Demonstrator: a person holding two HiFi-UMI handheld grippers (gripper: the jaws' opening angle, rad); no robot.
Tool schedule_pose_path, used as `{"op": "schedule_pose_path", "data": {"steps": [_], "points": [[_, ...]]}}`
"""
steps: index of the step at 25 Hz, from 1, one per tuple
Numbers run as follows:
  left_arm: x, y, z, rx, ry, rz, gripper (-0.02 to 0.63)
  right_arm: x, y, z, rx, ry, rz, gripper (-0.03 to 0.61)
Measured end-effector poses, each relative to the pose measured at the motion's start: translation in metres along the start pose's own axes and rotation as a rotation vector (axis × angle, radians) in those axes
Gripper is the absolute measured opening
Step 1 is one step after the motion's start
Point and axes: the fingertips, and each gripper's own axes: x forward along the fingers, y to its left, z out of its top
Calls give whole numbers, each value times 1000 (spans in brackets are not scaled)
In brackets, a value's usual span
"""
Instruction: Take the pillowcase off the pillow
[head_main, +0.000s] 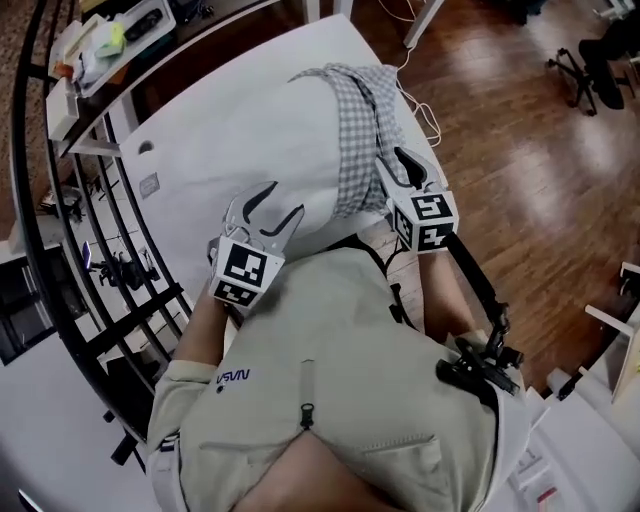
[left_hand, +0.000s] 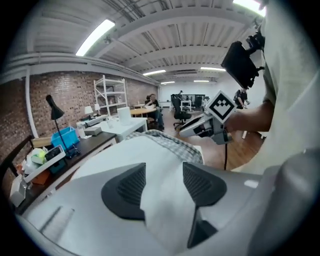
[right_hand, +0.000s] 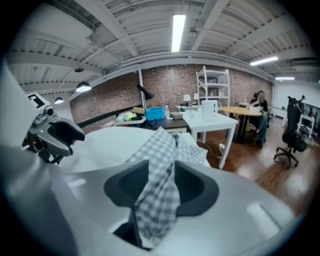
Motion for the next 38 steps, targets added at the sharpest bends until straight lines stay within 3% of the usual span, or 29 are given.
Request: {"op": "schedule_pose_path", "data": {"steps": [4,7,10,11,13,14,17,21,24,27,30,35,38], "points": [[20,-43,-58,-2,164,-92,290,-26,39,-68,8,166,39,163],[37,-52,-88,92,240,-73,304,-15,67,-115,41,274,93,189],[49,-42,-94,175,247,5,195,6,79,-131,27,287,67,185],[49,-38,-90,179,236,23,135,9,76,-129,16,281,38,139],[42,-30,-76,149,190,45,47,7,67,-118,0,261,-19,30],[36,-24,-67,124,161,54,31,3,61,-111,-14,245,-43,20],[18,-4,-35,68,67,92,25,-9,40,-82,-73,168,-123,17],[-4,27,11,65,-39,143,21,-18,9,-42,-173,76,-241,15],[-15,43,21,14,-74,169,21,-17,-24,-32,-203,80,-330,15],[-27,57,12,-71,-83,206,17,-11,-72,-54,-136,133,-413,14],[-29,57,-8,-102,-55,190,18,0,-99,-84,-71,190,-367,14],[2,12,-70,-147,75,62,20,29,-91,-144,-49,331,-280,14],[15,-7,-91,-177,109,12,33,41,-89,-175,-16,399,-253,19]]}}
